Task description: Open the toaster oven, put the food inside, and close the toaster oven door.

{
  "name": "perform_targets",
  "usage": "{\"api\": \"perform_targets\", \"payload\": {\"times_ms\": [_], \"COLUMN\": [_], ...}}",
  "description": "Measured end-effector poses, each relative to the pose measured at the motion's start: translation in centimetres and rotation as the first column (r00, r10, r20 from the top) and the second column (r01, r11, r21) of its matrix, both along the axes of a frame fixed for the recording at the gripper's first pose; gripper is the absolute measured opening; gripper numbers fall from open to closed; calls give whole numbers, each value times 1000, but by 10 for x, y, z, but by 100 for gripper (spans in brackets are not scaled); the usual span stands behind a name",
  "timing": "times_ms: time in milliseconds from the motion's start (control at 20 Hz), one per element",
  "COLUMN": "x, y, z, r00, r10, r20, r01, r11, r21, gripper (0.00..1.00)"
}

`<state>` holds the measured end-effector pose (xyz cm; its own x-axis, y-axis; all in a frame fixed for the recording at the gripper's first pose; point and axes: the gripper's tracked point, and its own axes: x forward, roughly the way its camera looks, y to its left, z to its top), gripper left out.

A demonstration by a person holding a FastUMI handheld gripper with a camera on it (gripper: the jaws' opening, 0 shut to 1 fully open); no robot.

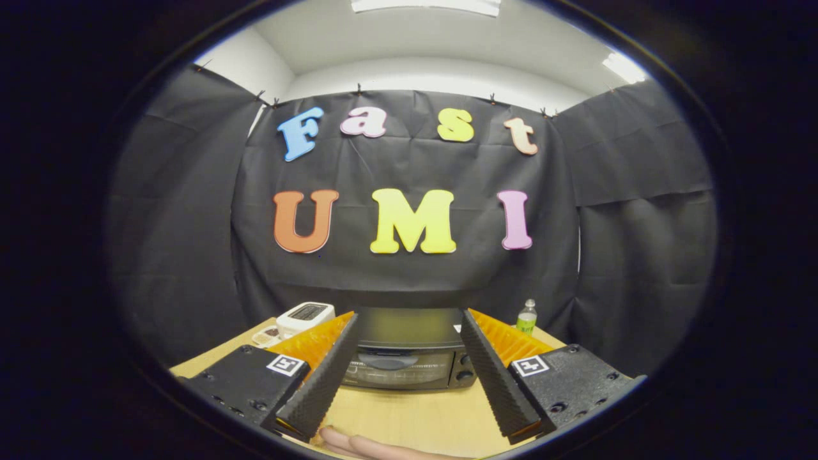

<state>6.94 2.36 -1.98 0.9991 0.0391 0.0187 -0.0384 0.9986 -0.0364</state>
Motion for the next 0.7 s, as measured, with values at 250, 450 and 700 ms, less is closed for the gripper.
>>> {"api": "perform_targets", "payload": {"times_ms": [250, 450, 700], "x": [39, 72, 122], "y": [24, 33, 42], "z": [-14, -38, -90], "r00": [999, 1000, 991], "r10": [26, 29, 42], "r20": [32, 7, -127], "r01": [-24, -29, -48], "r11": [998, 998, 998], "r21": [-62, -61, -39], "gripper": [100, 100, 100]}}
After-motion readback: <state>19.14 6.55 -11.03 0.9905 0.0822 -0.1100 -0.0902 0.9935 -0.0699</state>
